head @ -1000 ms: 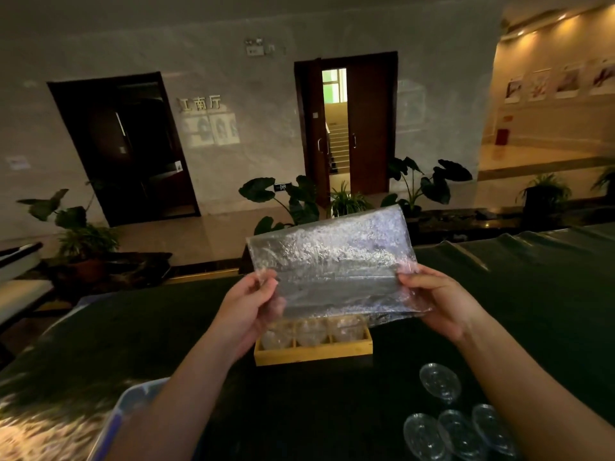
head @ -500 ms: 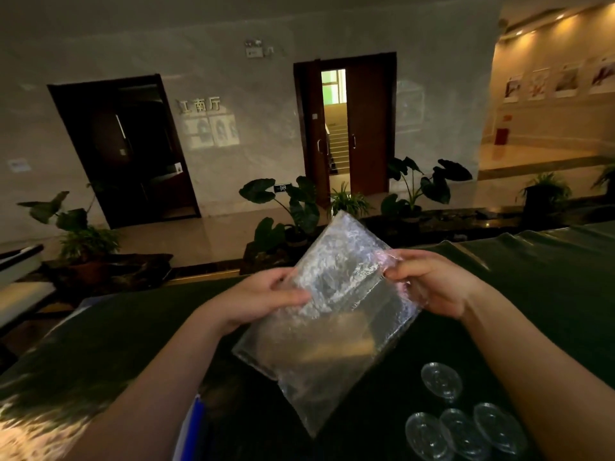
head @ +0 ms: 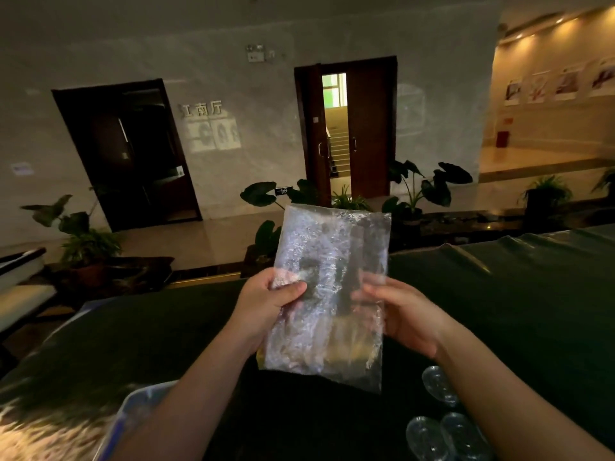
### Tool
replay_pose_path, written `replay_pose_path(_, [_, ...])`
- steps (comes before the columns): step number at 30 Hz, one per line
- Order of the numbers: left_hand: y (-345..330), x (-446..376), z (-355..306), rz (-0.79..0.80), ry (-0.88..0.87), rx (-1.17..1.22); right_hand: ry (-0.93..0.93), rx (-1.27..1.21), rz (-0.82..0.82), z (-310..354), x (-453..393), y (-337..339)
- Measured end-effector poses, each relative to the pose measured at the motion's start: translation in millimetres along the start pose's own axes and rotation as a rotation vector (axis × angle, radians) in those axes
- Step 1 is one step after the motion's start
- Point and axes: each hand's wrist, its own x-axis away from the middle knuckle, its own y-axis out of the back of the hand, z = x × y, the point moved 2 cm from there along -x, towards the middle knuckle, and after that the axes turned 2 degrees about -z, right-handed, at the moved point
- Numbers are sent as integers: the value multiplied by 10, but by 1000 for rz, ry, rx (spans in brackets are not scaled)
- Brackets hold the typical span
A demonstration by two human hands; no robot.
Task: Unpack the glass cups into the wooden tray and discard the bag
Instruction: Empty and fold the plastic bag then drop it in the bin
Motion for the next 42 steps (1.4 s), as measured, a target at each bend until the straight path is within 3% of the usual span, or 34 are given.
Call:
replay_pose_path(3, [14, 18, 42, -4, 13, -8, -21, -38, -156, -78, -31, 78])
replay_pose_path(7, [44, 48, 83, 34, 37, -5, 9, -72, -217, -86, -56, 130])
replay_pose_path(12, [83, 43, 81, 63, 152, 15, 8, -92, -202, -47, -61, 205])
replay_pose_path(17, [121, 47, 52, 86, 112, -24, 27, -111, -198, -17, -66, 254])
replay_pose_path(25, [41, 128, 7, 139, 149, 311, 28, -309, -106, -84, -43, 266])
replay_pose_path(33, [18, 189, -95, 227, 79, 282, 80, -304, -212, 9, -5, 310])
replay_pose_path(36, [23, 190, -112, 156, -33, 71, 51, -391, -186, 18, 4, 296])
replay_pose_path(39, [14, 190, -97, 46, -189, 114, 102, -611, -36, 31, 19, 218])
replay_pose_path(42, [-47, 195, -78, -71, -290, 137, 97, -675, -15, -14, 9, 94])
